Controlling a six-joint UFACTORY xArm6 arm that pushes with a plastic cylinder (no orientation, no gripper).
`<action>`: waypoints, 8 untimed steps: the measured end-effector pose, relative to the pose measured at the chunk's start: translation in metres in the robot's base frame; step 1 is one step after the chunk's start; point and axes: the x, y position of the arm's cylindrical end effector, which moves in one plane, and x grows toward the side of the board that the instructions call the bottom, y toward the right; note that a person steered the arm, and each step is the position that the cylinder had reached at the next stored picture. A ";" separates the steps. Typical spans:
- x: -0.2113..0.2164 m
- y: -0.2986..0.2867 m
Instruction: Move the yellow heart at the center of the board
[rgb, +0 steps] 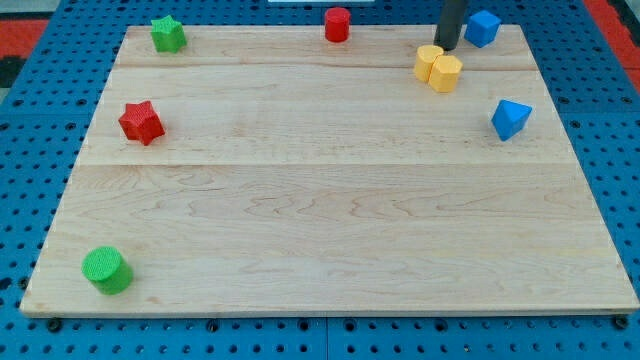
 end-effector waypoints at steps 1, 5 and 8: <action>0.026 -0.040; 0.045 -0.022; 0.082 -0.072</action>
